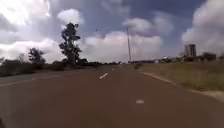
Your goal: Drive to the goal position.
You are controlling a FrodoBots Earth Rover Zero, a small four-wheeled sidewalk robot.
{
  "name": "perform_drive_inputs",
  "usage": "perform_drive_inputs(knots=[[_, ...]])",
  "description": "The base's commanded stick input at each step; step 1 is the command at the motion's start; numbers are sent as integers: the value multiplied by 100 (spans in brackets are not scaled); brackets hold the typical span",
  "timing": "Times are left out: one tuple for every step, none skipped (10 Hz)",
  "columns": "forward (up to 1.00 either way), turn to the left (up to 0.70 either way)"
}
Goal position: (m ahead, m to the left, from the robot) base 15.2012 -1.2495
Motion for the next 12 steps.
perform_drive_inputs(knots=[[100,0],[100,0],[100,0],[100,0],[100,0],[100,0],[100,0],[100,0],[100,0],[100,0],[100,0],[100,0]])
